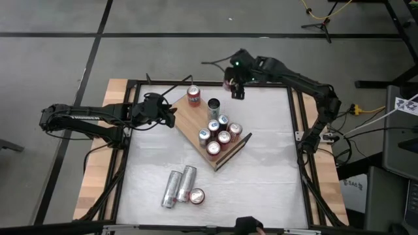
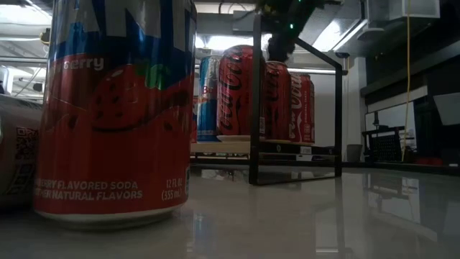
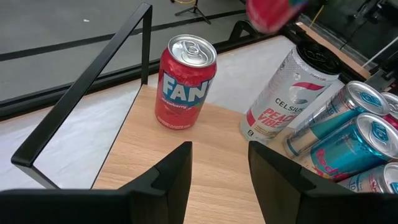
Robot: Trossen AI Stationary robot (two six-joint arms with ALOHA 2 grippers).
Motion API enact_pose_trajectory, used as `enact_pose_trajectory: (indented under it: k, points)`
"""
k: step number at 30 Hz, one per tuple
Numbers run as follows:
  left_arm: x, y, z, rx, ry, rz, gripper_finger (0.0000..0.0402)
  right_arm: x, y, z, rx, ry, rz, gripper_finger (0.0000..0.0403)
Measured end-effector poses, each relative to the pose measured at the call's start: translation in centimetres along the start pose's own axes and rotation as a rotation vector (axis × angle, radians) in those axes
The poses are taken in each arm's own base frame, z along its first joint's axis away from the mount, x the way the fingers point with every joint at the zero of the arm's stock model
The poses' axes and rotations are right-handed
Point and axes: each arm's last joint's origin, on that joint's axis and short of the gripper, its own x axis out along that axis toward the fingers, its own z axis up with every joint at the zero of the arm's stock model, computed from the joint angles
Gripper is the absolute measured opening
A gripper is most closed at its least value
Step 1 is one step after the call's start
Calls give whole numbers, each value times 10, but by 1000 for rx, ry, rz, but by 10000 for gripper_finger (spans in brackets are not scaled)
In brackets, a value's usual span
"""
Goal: Place canned beverage on shelf
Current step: Put the top red soda can on the shelf aligned with the other red soda can
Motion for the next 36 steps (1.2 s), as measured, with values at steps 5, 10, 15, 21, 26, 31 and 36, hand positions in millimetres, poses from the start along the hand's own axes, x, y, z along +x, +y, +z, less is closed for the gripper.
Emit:
enact_pose_trajectory:
  k: [5,10,15,21,26,31,36]
  points:
    - [0,0,0,27,0,0,150,-29,-13,17,-5,-106,-51,290]
    - [0,0,0,30,0,0,150,-49,-20,30,-38,-253,-36,291]
    - [0,0,0,30,4,-5,150,-56,-20,41,-67,-436,75,291]
    - [0,-2,-2,33,35,-43,150,-56,-3,59,-157,-598,192,291]
    - [-1,-3,-4,37,107,-120,150,-59,19,75,-263,-679,213,291]
    - [-2,0,-13,68,244,-159,150,-51,42,87,-308,-692,273,292]
    - [-6,5,-24,128,358,-125,150,-25,58,94,-325,-659,334,292]
